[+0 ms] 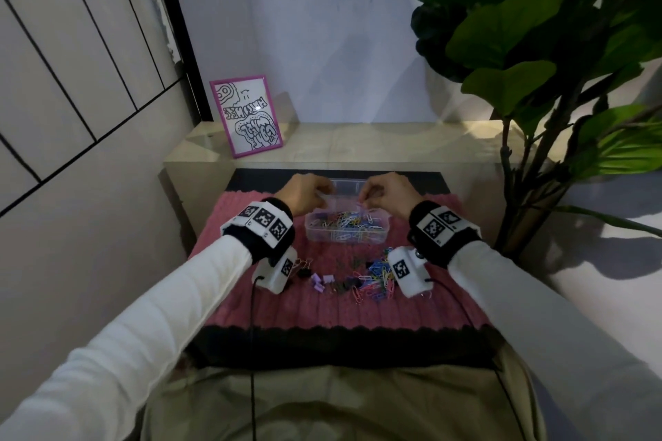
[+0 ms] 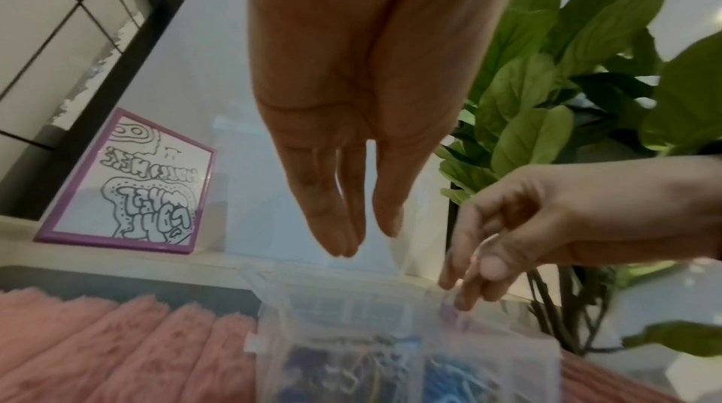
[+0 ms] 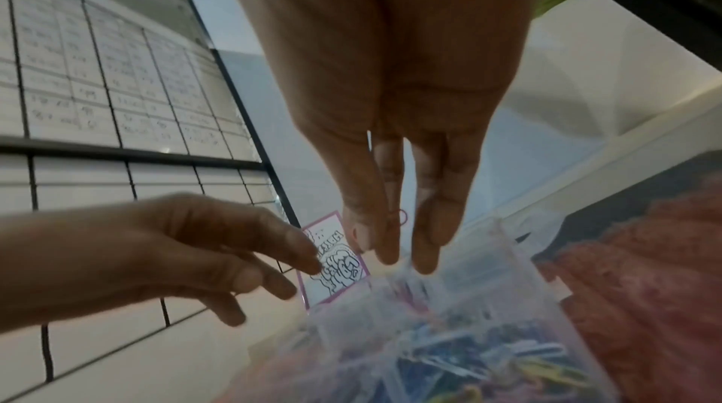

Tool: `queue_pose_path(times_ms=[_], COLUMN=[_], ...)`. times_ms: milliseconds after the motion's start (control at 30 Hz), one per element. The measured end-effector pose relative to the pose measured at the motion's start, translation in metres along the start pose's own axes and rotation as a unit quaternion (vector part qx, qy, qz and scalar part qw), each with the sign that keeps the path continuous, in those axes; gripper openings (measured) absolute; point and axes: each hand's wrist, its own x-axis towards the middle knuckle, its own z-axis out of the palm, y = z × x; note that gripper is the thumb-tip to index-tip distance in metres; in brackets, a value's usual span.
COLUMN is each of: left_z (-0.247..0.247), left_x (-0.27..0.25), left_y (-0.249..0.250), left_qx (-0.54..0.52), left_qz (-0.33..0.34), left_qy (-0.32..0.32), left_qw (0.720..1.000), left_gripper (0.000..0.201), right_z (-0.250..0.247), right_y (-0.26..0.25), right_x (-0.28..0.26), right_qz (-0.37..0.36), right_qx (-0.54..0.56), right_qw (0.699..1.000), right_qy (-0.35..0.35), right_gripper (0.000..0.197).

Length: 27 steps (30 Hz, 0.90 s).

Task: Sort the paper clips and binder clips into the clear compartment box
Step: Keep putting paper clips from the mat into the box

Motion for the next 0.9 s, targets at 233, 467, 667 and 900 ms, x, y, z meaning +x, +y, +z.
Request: queue_pose_path(times_ms=[233, 467, 667, 900], left_z=[0.031, 0.066, 0.071, 0.063], left_x=[-0.03, -0.032, -0.024, -0.018], left_y=[0.009, 0.018, 0.017, 0.007], left_qx=[0.04, 0.147, 0.132, 0.096], left_qz=[0.107, 0.125, 0.147, 0.148], left_qy=[-0.081, -0.179, -0.169, -0.218], left_qw=[0.99, 0.965, 0.965, 0.96], left_gripper=[0.021, 0.049, 0.023, 0.01], right_z=[0.008, 0.006, 0.006, 0.009], right_y=[0.009, 0.013, 0.013, 0.013], right_x=[-0.007, -0.019, -0.029, -0.058], right_qz=[-0.011, -0.075, -0.097, -0.096], right_qx=[-0.137, -0.132, -0.133, -0.156], right_qw=[0.99, 0.988, 0.985, 0.971], right_qy=[-0.011, -0.041, -0.053, -0.152], right_gripper=[0.018, 0.016, 0.015, 0.013])
